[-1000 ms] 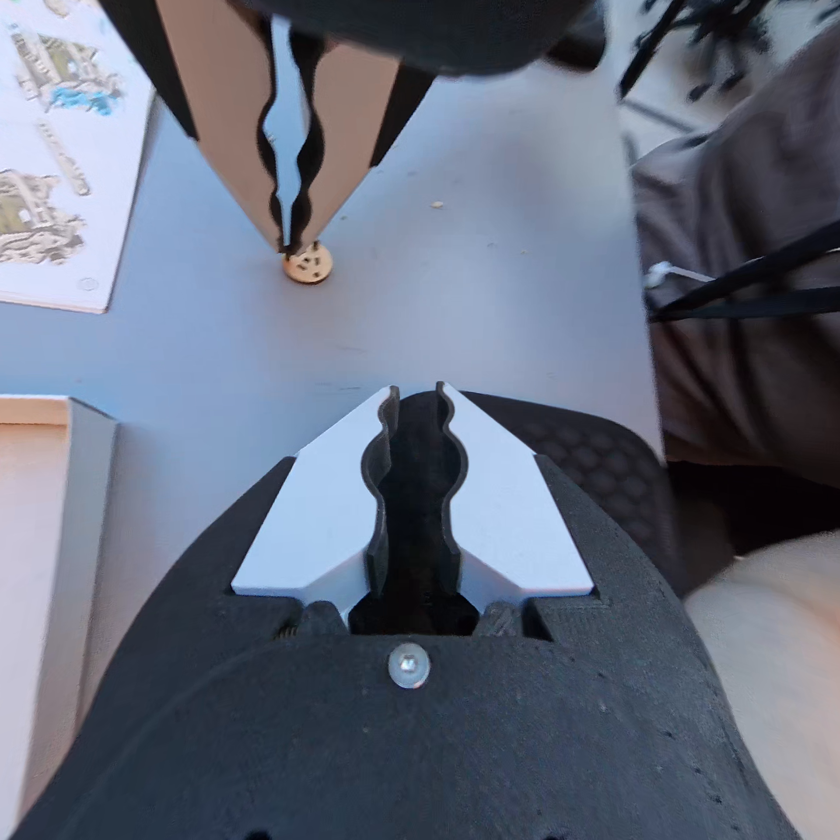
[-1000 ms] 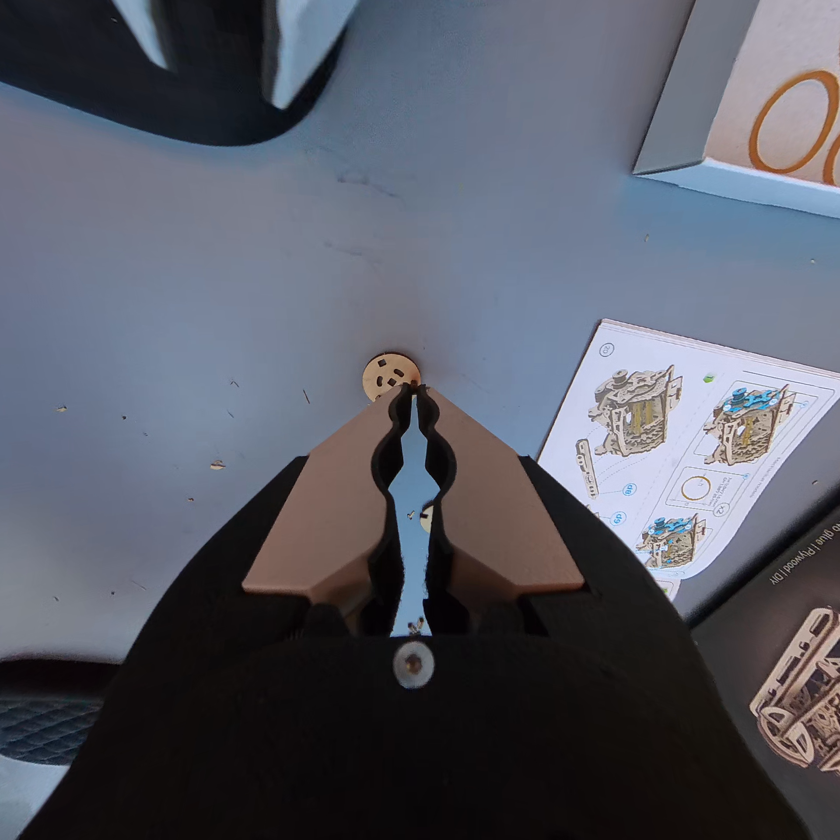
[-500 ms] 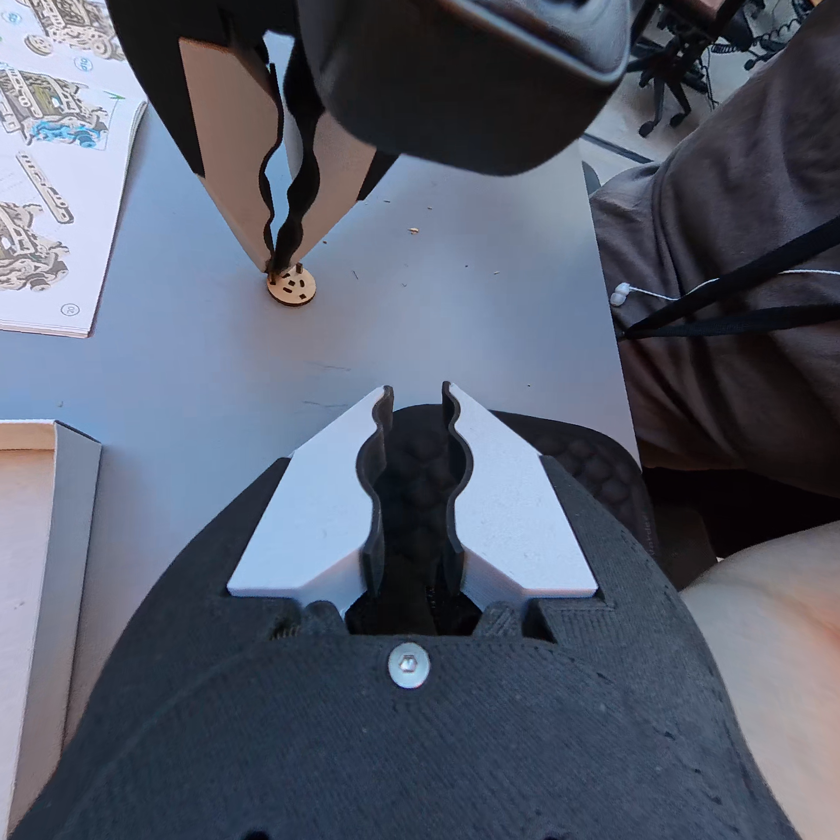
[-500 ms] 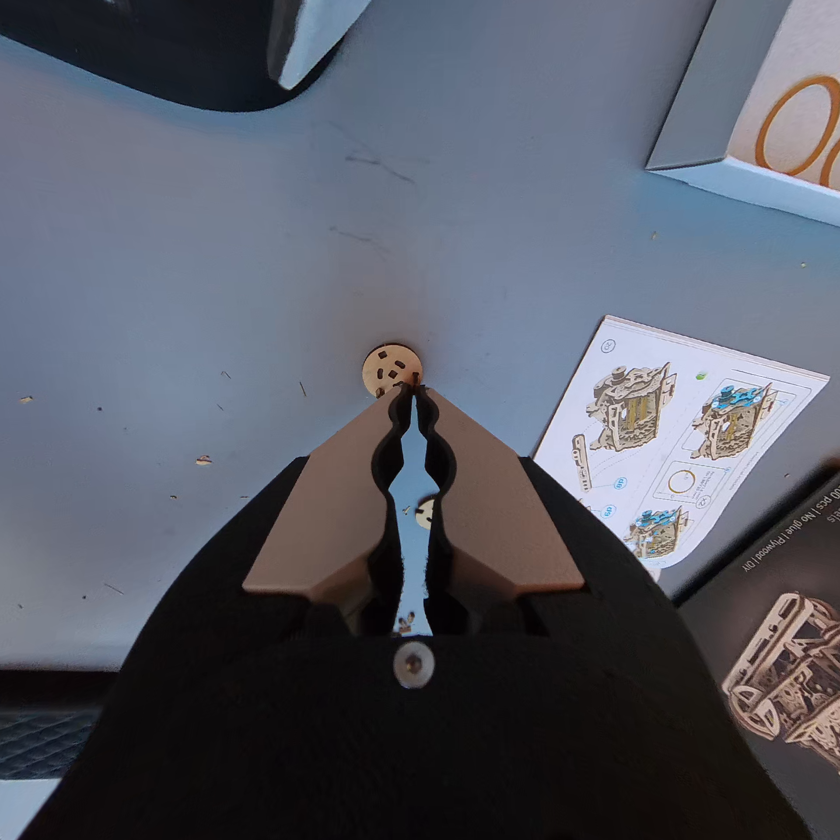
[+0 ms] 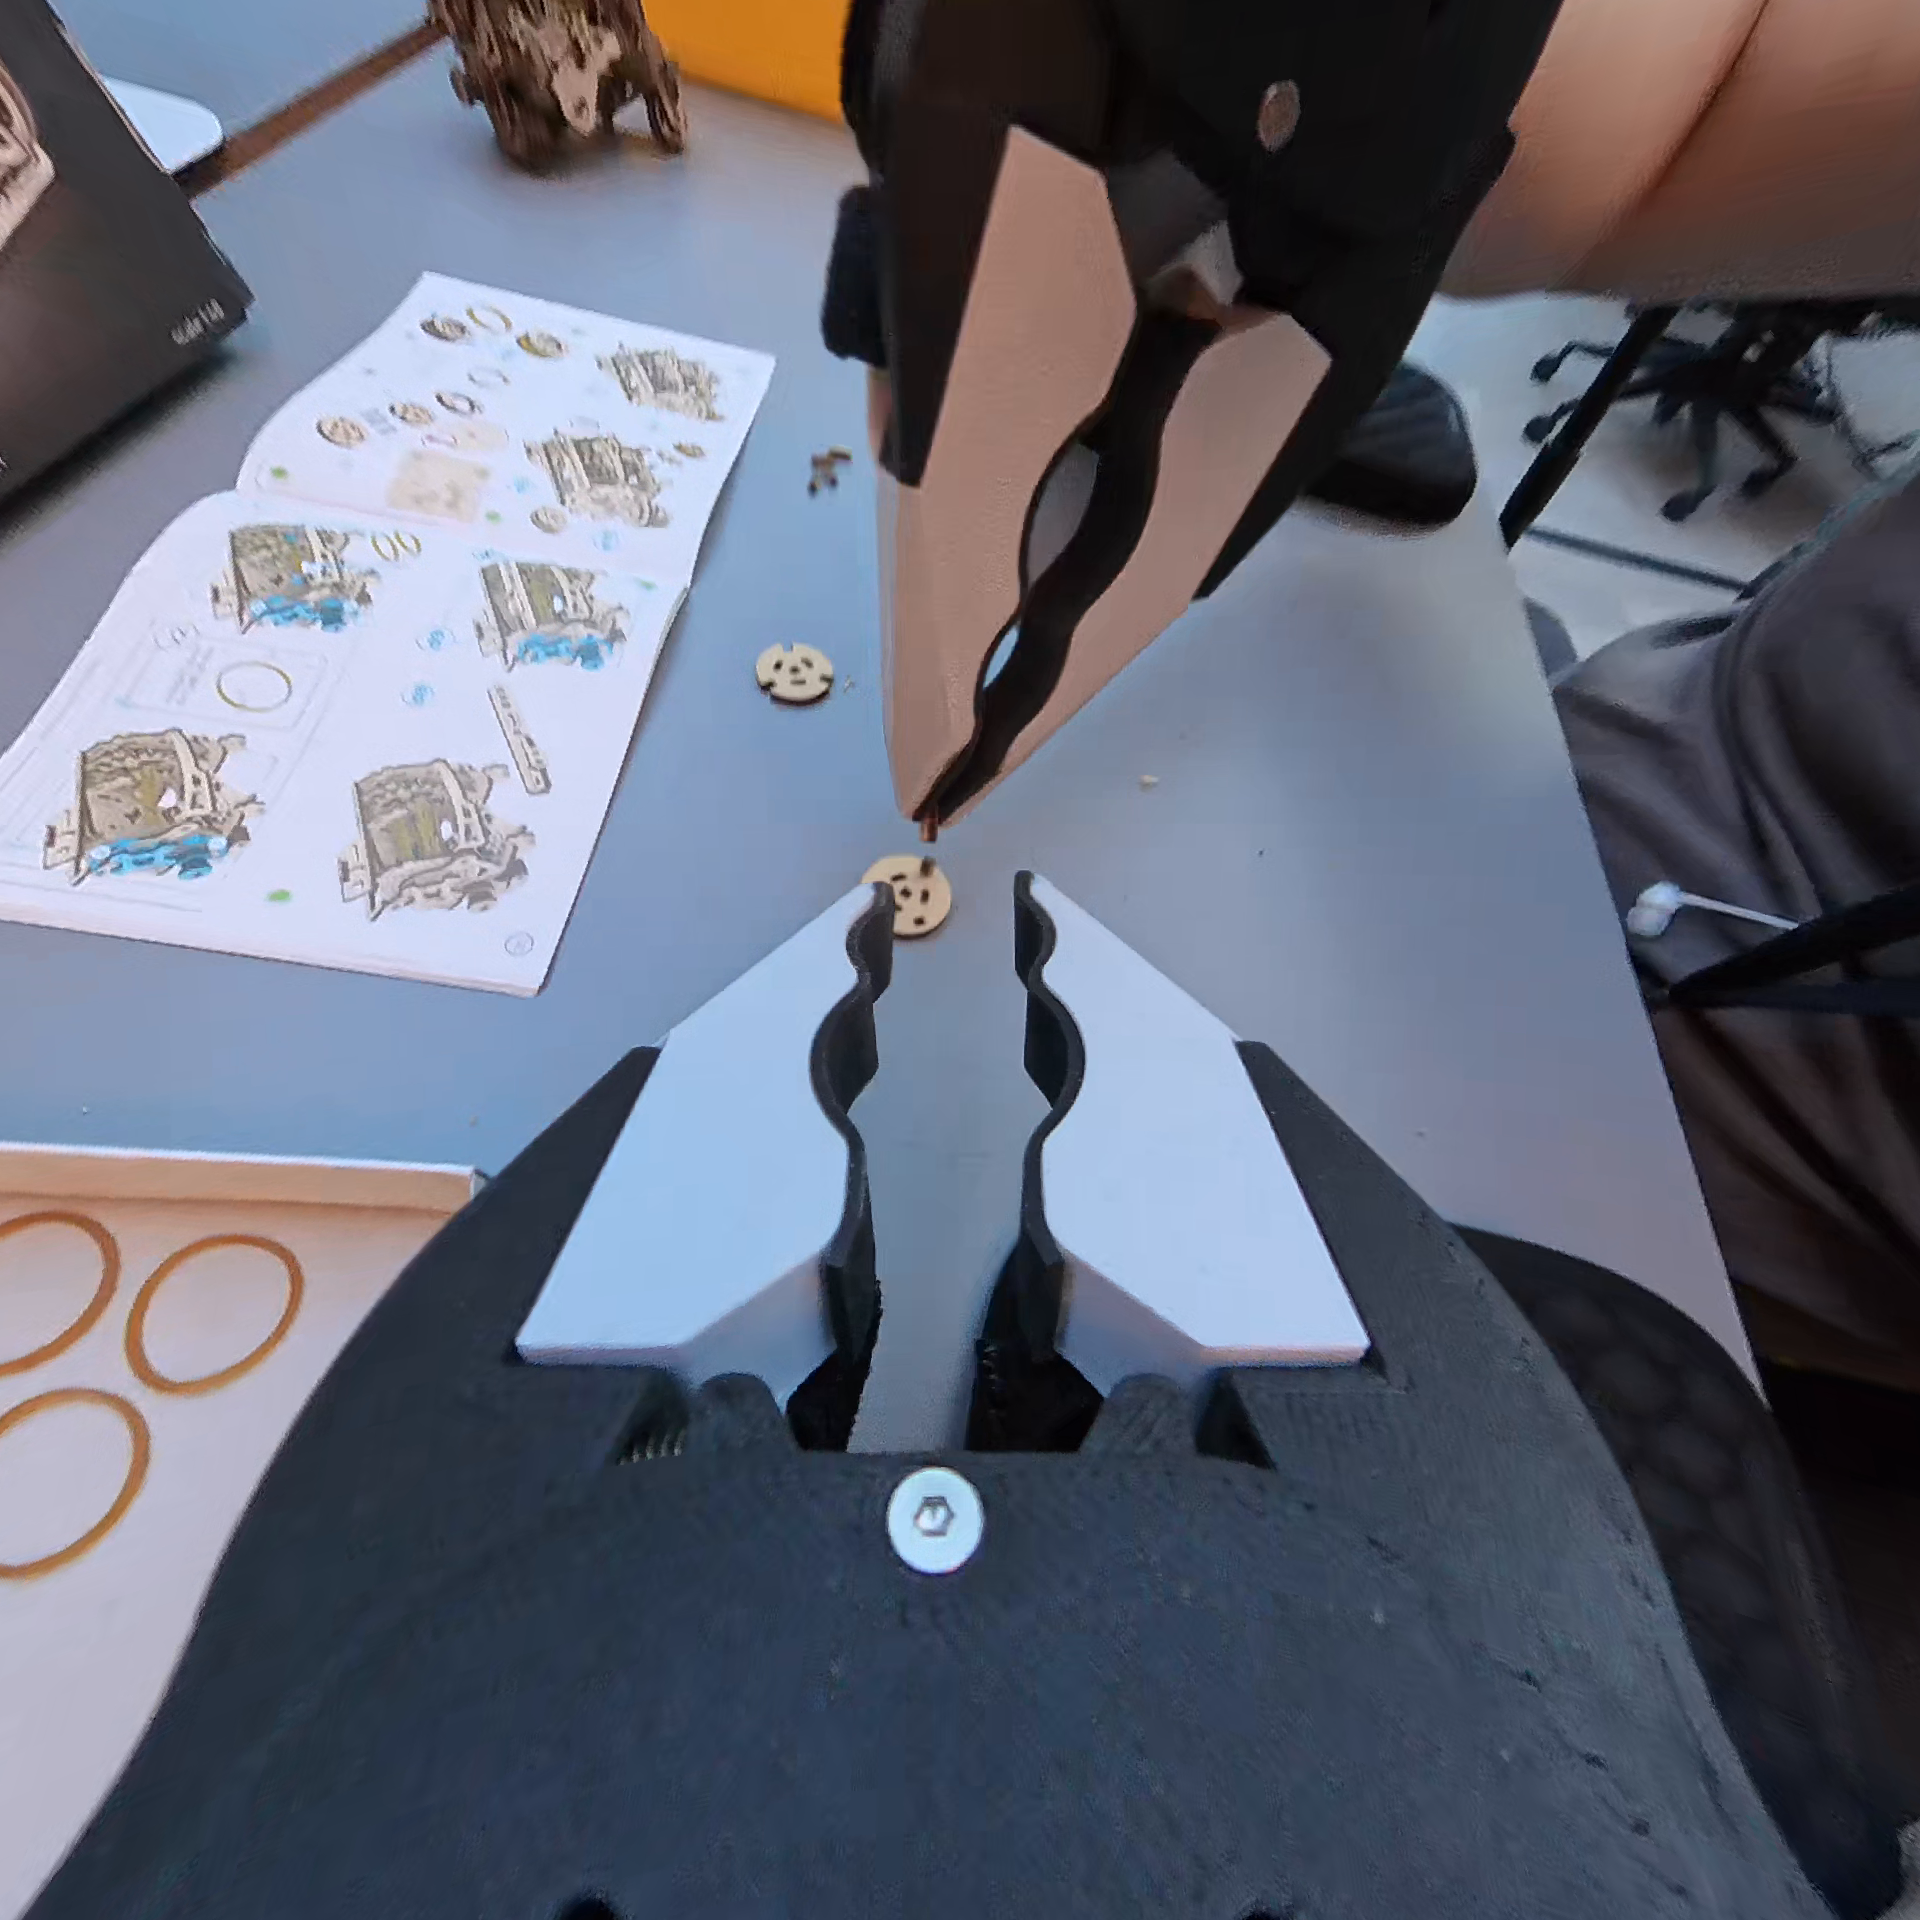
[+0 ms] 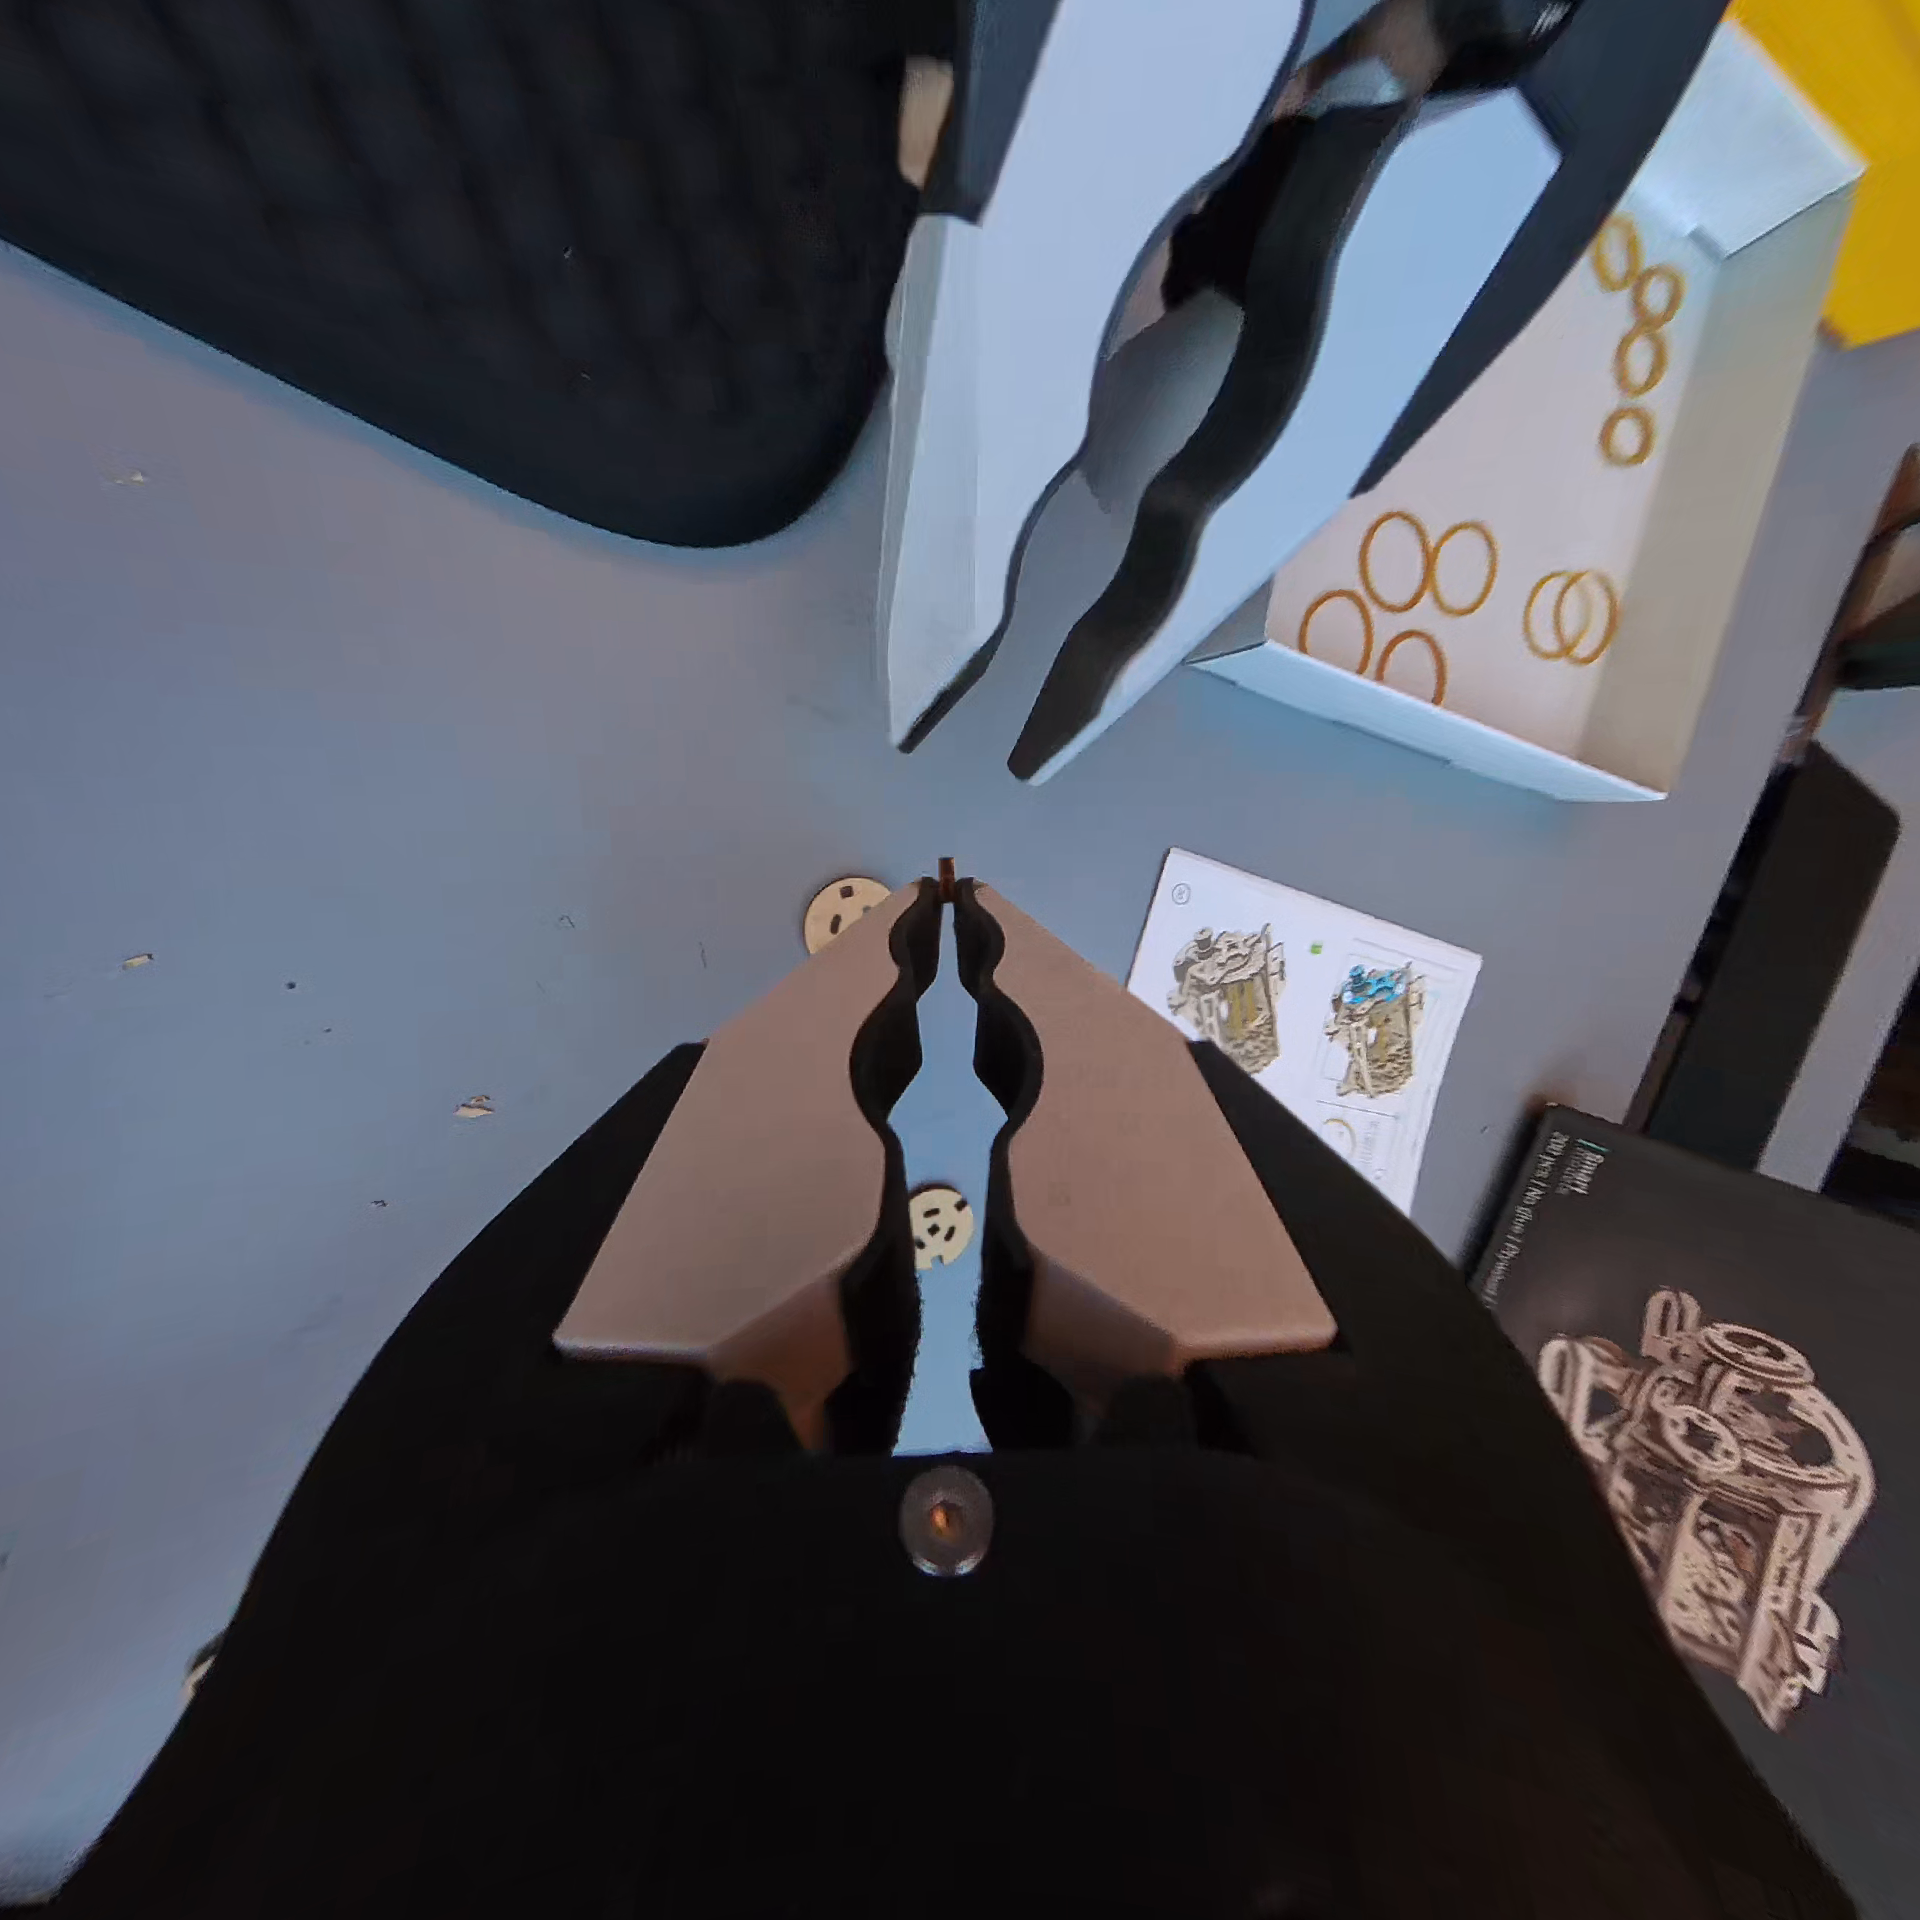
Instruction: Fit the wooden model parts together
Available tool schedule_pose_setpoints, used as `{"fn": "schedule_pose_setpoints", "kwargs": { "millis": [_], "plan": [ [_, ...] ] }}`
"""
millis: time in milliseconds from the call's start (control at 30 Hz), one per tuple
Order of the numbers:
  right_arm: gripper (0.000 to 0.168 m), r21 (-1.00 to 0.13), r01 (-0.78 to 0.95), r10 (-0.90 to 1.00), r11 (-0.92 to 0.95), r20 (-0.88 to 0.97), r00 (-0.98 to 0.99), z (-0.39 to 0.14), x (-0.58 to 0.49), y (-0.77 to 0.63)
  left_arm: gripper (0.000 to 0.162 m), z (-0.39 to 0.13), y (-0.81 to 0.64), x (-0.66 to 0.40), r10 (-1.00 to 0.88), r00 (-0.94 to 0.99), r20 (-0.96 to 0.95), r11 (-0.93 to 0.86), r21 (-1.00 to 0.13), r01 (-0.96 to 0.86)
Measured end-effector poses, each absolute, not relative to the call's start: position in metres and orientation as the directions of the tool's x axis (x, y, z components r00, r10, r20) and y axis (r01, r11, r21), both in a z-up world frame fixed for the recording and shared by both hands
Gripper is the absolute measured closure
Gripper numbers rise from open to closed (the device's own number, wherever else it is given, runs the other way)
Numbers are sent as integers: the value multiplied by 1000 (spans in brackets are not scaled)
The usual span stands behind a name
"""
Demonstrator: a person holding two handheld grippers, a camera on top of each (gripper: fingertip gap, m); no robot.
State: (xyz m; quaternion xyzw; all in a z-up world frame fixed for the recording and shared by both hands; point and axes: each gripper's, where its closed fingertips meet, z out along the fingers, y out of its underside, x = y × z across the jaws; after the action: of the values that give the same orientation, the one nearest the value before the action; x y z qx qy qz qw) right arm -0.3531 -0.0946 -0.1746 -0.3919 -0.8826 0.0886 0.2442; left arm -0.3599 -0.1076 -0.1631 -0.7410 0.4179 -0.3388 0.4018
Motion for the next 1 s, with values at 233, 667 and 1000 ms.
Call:
{"fn": "schedule_pose_setpoints", "kwargs": {
  "millis": [233,667,1000],
  "plan": [
    [167,-442,430,617,787,577,-535,-138,-353,-114,136,-136,-112,-345,-911,316,264,-329,-928,-173],
    [166,-437,225,489,871,718,-496,-123,-343,-131,161,-125,-133,-329,-957,157,246,-269,-952,-149],
    [163,-620,49,557,783,663,-500,-108,-335,-158,162,-116,-157,-324,-976,14,217,-217,-968,-130]
  ]
}}
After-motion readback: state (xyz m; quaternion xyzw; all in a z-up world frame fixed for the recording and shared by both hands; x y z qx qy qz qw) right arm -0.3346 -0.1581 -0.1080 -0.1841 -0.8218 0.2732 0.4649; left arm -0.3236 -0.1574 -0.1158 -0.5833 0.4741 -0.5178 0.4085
